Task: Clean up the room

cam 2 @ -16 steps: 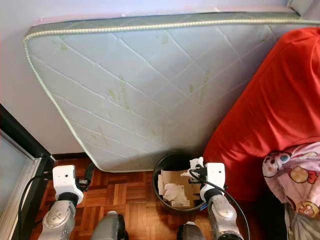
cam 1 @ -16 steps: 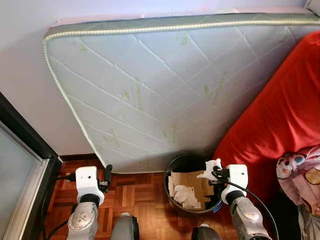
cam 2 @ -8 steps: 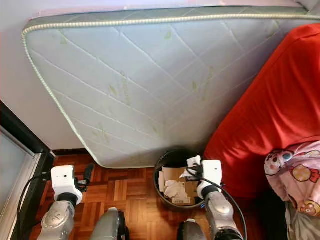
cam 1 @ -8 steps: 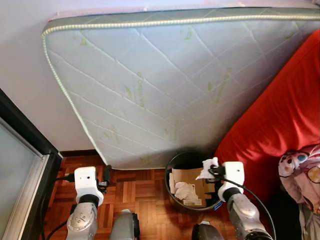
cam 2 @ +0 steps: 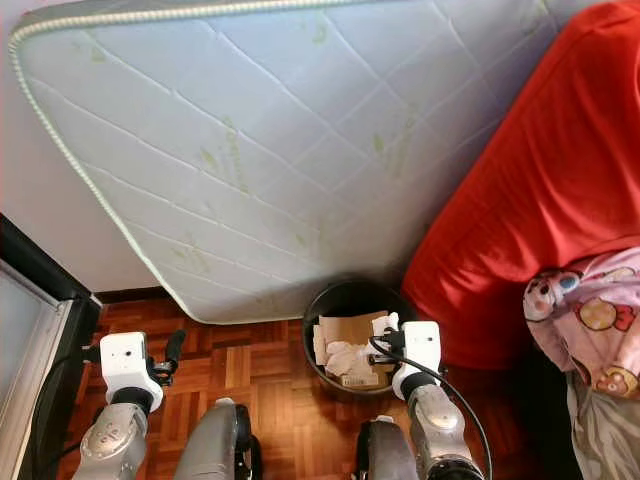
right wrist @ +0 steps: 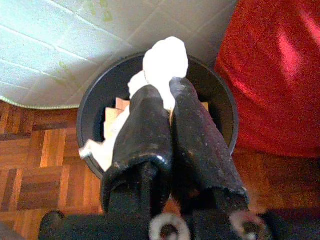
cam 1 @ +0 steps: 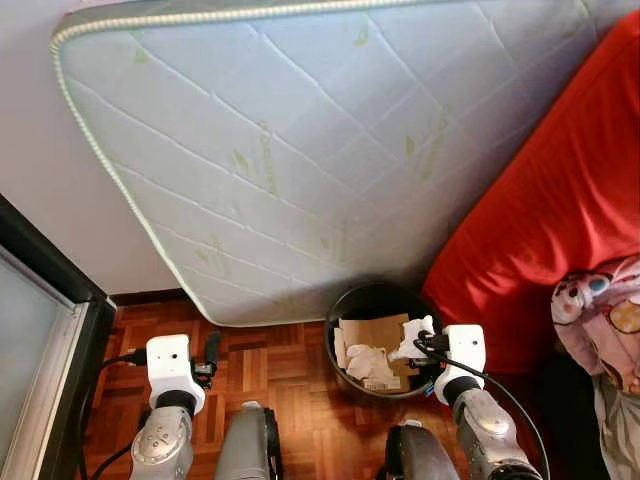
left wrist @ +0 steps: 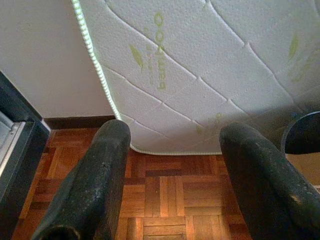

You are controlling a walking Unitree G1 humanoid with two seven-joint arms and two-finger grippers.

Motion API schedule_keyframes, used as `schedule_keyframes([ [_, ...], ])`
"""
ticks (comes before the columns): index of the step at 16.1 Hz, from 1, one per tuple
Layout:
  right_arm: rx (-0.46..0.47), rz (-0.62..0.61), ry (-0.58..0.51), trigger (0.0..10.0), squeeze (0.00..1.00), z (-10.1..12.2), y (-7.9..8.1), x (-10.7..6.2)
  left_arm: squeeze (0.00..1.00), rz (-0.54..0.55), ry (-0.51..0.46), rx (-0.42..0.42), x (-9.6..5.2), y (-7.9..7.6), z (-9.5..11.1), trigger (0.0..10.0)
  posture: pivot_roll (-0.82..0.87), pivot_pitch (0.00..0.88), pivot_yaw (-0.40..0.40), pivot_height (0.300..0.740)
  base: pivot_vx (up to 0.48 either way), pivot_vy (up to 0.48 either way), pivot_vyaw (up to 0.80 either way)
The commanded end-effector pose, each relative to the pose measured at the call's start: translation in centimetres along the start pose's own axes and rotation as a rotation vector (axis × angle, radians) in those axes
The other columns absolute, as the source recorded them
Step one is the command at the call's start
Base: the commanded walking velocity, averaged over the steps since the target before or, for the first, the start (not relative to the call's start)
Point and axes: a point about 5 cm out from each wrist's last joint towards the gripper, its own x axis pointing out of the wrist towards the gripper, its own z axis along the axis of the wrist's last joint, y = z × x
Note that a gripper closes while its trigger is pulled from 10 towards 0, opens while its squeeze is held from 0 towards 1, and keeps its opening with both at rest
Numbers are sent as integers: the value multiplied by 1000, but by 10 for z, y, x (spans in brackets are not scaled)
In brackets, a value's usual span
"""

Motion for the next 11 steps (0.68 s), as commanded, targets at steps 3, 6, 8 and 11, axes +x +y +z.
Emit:
schedule_keyframes([
  [3,3,18,28,10000,0,-3,4,1,0,26,21,-3,-4,7,-2,10000,25,233,24,620,0,0,0],
  [6,1,27,33,10000,0,2,8,5,0,37,21,-7,-5,9,-1,10000,36,245,25,620,0,0,0],
  [8,0,27,40,10000,0,3,9,7,0,38,20,-7,-6,9,0,10000,40,249,25,620,0,0,0],
  [11,5,4,45,10000,0,7,8,11,0,40,23,-7,-8,10,1,10000,40,264,30,620,0,0,0],
])
